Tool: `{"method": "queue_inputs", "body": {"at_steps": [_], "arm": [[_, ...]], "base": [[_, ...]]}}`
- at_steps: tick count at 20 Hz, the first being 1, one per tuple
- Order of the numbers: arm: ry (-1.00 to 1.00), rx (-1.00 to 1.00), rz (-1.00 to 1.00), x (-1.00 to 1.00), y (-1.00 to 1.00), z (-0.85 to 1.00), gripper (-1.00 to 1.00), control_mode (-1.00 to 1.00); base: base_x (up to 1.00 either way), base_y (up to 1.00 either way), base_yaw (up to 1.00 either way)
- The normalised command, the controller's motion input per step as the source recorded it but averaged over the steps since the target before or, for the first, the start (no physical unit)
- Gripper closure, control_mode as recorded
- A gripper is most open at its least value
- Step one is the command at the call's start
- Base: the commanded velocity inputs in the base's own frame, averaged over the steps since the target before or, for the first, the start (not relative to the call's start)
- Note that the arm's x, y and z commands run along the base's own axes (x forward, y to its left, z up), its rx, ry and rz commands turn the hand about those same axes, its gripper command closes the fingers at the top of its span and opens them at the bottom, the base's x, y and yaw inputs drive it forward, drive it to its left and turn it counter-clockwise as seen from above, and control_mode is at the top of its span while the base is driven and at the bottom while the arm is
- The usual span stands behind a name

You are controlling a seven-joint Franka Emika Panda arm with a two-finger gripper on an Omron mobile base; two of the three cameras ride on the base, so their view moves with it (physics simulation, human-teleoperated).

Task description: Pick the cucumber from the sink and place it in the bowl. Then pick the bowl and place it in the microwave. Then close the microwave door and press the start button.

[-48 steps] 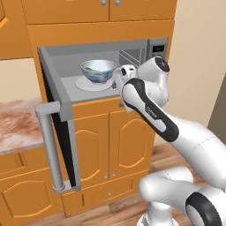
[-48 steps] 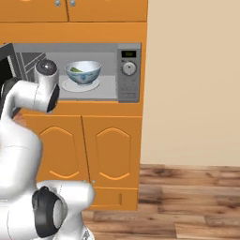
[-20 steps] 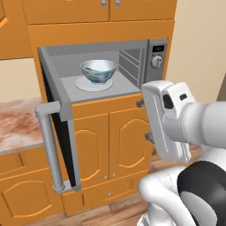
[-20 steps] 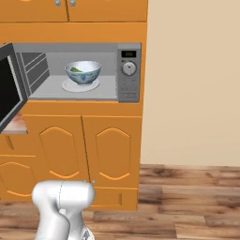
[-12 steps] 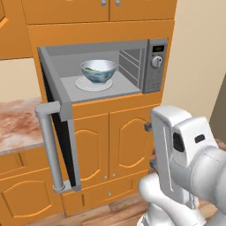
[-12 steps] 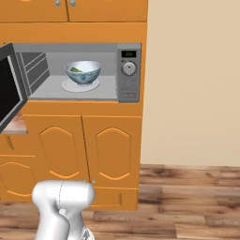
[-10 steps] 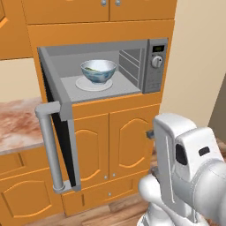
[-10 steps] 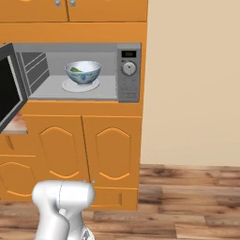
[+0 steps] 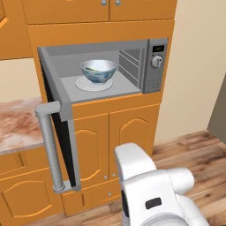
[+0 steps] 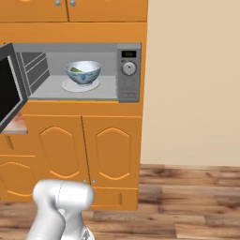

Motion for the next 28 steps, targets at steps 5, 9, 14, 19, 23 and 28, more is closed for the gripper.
{"method": "queue_inputs", "body": {"at_steps": [5,9,14,19,23,28], "arm": [[-0.01,-0.08,-0.03,0.62,0.88,-0.30,-1.00,-1.00],[-0.01,-0.11,-0.04,0.87,0.78,-0.34,-1.00,-1.00],[-0.01,-0.12,-0.07,0.94,0.73,-0.35,-1.00,-1.00],[0.00,-0.05,-0.06,0.80,0.28,-0.28,-1.00,-1.00],[0.00,0.00,-0.03,0.46,-0.39,-0.19,-1.00,-1.00],[-0.01,0.11,0.00,0.04,-1.00,0.00,-1.00,-1.00]], "base": [[0.00,0.00,0.00],[0.00,0.00,0.00],[0.00,0.00,0.00],[0.00,0.00,0.00],[0.00,0.00,0.00],[0.00,0.00,0.00]]}}
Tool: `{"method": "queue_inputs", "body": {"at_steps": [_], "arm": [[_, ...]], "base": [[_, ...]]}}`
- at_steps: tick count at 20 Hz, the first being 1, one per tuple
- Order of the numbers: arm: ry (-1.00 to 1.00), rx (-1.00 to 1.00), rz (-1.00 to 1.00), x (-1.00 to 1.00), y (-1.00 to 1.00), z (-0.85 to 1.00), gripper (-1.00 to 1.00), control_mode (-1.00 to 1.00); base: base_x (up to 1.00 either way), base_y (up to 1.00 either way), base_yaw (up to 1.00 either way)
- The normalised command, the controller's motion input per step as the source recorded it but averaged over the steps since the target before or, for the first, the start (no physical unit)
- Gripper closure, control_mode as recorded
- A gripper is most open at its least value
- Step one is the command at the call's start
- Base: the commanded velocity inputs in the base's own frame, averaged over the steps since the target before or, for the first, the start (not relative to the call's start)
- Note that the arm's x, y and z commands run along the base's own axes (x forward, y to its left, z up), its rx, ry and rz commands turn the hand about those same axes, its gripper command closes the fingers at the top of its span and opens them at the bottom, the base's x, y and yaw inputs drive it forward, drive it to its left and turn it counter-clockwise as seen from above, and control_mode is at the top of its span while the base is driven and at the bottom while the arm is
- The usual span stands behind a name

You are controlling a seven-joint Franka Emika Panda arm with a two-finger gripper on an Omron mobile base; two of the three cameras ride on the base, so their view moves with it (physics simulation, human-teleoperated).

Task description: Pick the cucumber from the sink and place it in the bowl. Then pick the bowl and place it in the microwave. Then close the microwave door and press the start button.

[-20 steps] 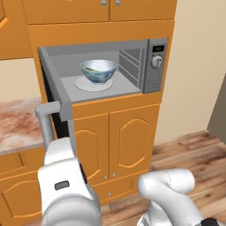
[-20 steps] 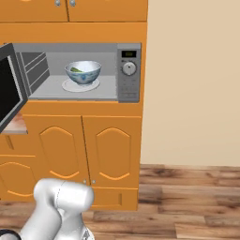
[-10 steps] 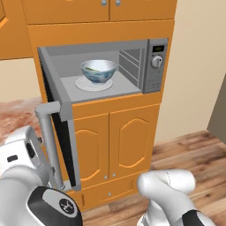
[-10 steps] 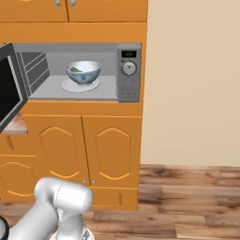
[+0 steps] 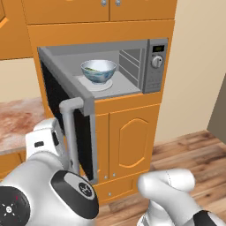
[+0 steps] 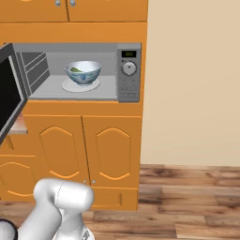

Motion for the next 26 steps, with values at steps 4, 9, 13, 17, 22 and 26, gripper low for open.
{"method": "queue_inputs", "body": {"at_steps": [4,9,13,17,22,26], "arm": [[0.00,0.09,-0.01,0.45,-1.00,-0.03,-1.00,-1.00],[0.01,0.06,-0.01,0.84,-1.00,-0.06,-1.00,-1.00],[0.00,0.04,0.00,1.00,-1.00,-0.04,-1.00,-1.00],[0.00,0.05,0.00,1.00,-1.00,-0.06,-1.00,-1.00],[0.10,0.02,0.04,1.00,-0.76,-0.23,-1.00,-1.00],[0.15,0.00,0.05,1.00,-0.50,-0.19,-1.00,-1.00]], "base": [[0.00,0.00,0.00],[0.00,0.00,0.00],[0.00,0.00,0.00],[0.00,0.00,0.00],[0.00,0.00,0.00],[0.00,0.00,0.00]]}}
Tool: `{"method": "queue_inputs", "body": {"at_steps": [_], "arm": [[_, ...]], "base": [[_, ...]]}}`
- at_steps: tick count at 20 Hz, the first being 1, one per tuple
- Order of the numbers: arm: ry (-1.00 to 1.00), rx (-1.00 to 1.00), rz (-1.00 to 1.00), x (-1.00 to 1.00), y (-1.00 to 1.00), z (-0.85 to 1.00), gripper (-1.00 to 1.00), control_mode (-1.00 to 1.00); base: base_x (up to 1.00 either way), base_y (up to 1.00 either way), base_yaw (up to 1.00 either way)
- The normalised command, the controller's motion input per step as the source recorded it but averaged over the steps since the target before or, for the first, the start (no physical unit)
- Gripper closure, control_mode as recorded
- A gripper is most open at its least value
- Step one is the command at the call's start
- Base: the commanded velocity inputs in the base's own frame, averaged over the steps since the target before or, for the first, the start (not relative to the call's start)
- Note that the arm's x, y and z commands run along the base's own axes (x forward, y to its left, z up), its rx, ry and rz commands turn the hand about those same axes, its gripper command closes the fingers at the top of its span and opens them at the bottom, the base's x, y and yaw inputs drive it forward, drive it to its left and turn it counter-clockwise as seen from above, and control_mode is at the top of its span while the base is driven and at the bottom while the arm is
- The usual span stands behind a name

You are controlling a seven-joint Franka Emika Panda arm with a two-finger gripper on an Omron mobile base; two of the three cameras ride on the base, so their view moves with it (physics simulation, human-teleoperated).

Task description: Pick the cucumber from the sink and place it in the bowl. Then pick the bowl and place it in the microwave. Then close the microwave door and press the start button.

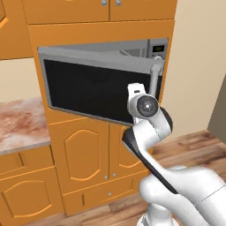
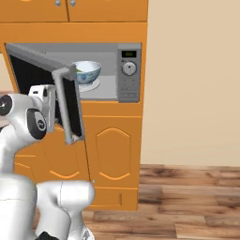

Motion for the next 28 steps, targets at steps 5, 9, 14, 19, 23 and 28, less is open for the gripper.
{"method": "queue_inputs", "body": {"at_steps": [5,9,14,19,23,28], "arm": [[0.04,0.00,0.00,1.00,-0.31,-0.01,-1.00,-1.00],[0.01,0.00,0.00,1.00,-0.07,-0.01,-1.00,-1.00],[0.00,0.00,0.03,1.00,0.00,-0.02,-1.00,-1.00],[0.00,0.00,0.07,0.98,0.00,-0.01,-1.00,-1.00],[0.00,0.00,0.10,0.66,-0.02,0.00,-1.00,-1.00],[0.00,0.00,0.08,0.85,0.00,-0.08,-1.00,-1.00]], "base": [[0.00,0.00,0.00],[0.00,0.00,0.00],[0.00,0.00,0.00],[0.00,0.00,0.00],[0.00,0.00,0.00],[0.00,0.00,0.00]]}}
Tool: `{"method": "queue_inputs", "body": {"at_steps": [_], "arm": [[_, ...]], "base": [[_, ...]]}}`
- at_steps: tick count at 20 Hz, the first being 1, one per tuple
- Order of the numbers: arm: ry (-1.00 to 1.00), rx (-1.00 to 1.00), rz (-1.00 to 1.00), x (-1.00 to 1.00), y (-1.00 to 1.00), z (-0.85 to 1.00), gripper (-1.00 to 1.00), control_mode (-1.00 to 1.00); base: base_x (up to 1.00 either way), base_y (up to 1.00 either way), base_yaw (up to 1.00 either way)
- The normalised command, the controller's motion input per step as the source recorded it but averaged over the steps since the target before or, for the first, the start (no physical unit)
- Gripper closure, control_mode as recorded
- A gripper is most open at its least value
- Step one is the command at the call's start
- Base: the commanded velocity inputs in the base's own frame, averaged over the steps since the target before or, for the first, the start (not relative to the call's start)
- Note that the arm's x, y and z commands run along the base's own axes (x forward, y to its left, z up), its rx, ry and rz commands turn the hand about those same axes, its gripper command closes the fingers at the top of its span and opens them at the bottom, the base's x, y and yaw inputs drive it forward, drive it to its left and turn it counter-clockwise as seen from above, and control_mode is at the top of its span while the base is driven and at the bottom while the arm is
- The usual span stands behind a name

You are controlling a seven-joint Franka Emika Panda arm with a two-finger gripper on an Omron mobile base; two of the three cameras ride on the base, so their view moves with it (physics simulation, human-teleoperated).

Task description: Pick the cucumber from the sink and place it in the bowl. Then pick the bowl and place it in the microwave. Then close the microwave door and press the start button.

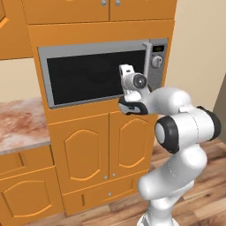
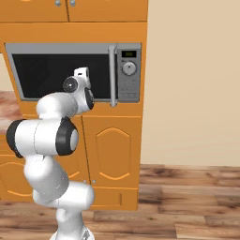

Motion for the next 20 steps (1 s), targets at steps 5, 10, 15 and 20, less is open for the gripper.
{"method": "queue_inputs", "body": {"at_steps": [5,10,15,20], "arm": [[0.00,0.00,0.10,0.58,0.00,-0.03,-1.00,-1.00],[0.00,0.00,0.00,-0.53,-0.14,0.00,-1.00,-1.00],[0.10,0.00,0.08,-1.00,-0.55,0.14,-1.00,-1.00],[0.12,0.00,0.16,-1.00,-0.69,0.14,-1.00,-1.00]], "base": [[0.00,0.00,0.00],[0.00,0.00,0.00],[0.00,0.00,0.00],[0.00,0.00,0.00]]}}
